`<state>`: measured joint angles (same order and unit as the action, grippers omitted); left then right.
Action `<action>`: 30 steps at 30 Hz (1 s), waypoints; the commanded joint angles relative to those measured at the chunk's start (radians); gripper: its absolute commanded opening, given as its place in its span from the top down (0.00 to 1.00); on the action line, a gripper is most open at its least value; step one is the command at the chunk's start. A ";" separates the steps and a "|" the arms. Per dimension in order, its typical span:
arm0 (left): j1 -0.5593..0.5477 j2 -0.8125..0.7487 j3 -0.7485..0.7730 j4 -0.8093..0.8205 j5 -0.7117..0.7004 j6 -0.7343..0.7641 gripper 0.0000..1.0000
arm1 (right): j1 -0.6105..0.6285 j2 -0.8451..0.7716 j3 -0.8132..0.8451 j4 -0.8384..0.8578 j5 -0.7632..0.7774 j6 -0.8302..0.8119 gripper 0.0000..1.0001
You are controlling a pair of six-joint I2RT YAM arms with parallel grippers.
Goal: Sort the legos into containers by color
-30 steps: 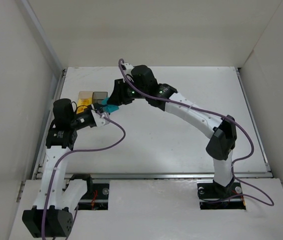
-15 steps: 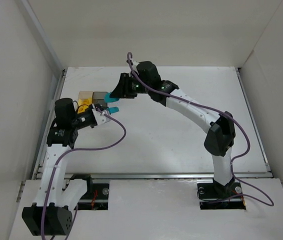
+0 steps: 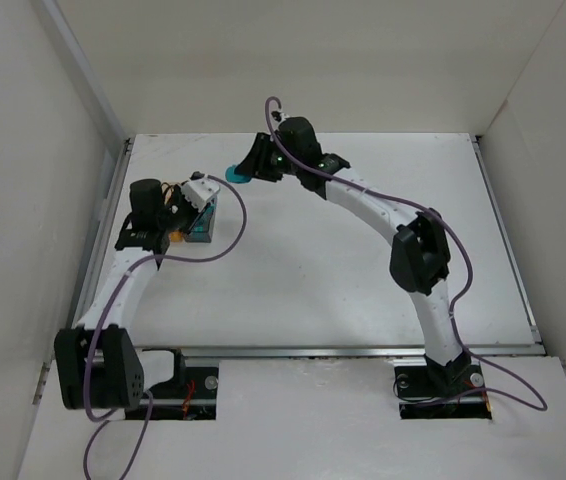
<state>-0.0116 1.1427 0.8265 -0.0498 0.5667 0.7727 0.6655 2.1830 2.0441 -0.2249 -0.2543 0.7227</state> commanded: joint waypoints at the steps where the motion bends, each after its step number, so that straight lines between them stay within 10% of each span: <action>1: 0.001 0.119 0.036 0.179 -0.217 -0.170 0.98 | 0.014 0.026 0.067 0.058 -0.022 0.009 1.00; 7: 0.001 0.202 0.019 0.218 -0.249 -0.170 0.77 | 0.023 0.093 0.133 0.067 -0.100 -0.009 1.00; 15: 0.001 0.212 0.017 0.240 -0.286 -0.121 0.18 | 0.043 0.113 0.169 0.067 -0.169 -0.104 1.00; 22: 0.001 0.114 0.128 -0.114 0.086 0.244 0.18 | 0.043 0.048 0.088 0.067 -0.503 -0.433 1.00; 30: -0.036 -0.099 -0.036 -0.038 0.252 0.451 0.05 | 0.043 -0.008 -0.013 0.067 -0.530 -0.387 1.00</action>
<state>-0.0292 1.0874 0.8318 -0.0971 0.7105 1.1057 0.7017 2.2444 2.0380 -0.2081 -0.7181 0.3634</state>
